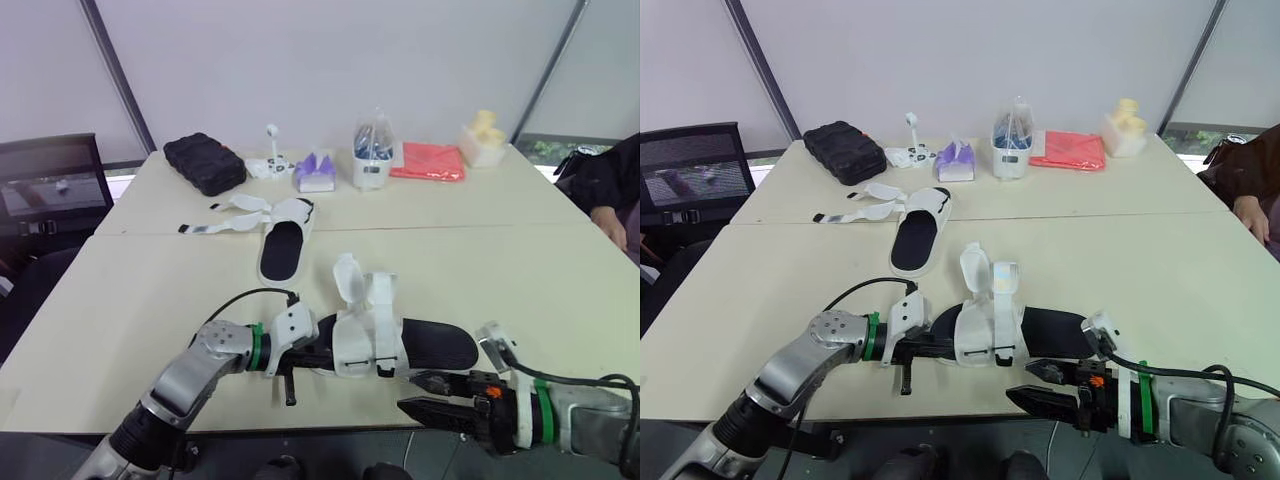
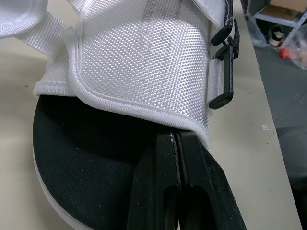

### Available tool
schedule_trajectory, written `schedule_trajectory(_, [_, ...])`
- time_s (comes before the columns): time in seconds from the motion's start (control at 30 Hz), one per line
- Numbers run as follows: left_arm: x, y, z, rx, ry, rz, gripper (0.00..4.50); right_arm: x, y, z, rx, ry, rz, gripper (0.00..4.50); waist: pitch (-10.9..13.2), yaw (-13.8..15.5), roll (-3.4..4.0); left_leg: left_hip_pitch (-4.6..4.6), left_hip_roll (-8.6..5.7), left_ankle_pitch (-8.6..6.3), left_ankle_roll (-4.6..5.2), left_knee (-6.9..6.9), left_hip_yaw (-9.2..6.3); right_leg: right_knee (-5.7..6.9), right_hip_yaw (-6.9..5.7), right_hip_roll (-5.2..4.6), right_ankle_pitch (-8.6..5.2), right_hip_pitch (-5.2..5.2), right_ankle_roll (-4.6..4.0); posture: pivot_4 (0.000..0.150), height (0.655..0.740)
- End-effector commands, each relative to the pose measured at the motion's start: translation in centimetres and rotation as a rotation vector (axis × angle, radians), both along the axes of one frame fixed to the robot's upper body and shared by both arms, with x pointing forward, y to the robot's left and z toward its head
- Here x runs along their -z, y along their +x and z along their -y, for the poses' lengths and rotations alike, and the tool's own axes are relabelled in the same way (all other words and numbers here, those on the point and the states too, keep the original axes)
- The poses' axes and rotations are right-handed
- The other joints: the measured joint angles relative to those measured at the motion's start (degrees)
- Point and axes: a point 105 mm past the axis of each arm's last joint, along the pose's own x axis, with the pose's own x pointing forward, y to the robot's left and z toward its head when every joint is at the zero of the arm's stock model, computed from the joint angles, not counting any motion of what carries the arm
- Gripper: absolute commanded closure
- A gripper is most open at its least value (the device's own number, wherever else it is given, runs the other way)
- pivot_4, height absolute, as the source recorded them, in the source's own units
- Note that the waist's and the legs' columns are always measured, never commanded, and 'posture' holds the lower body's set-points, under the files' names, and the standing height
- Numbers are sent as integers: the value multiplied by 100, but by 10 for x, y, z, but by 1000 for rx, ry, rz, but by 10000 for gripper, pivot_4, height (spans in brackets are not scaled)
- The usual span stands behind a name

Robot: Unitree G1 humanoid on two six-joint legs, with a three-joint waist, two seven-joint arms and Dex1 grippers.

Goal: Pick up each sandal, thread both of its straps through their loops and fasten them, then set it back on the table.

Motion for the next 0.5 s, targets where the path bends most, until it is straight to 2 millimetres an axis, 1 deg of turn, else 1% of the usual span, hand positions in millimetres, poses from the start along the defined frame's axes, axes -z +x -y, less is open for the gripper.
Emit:
schedule_trajectory(0.03, [4, -4, 4, 28, 15, -11, 45000, -1, 4, -3, 7, 5, 33, 5403, 0, 3, 0, 0, 0, 0, 0, -1, -1, 0, -1, 0, 0, 0, 0, 1500, 7400])
schedule_trajectory(0.3, [4, -3, 4, 15, 13, -6, 45000, 7, 16, 0, 42, 17, 40, 5403, 0, -3, 0, 0, -1, 0, 1, 0, -1, -2, -2, 1, 0, 0, 1, 1500, 7400])
schedule_trajectory(0.47, [5, -3, 3, 1, 10, -4, 45000, 8, 18, -10, 28, 61, 33, 5403, 0, -1, 0, 0, 0, 0, 2, -1, -2, -2, -2, 1, 1, 0, 1, 1500, 7400])
schedule_trajectory(0.5, [5, -3, 3, -1, 10, -4, 45000, 7, 19, -12, 27, 73, 30, 10304, 0, -2, 0, 0, 0, 0, 2, -1, -2, -1, -2, 1, 1, 0, 1, 1500, 7400])
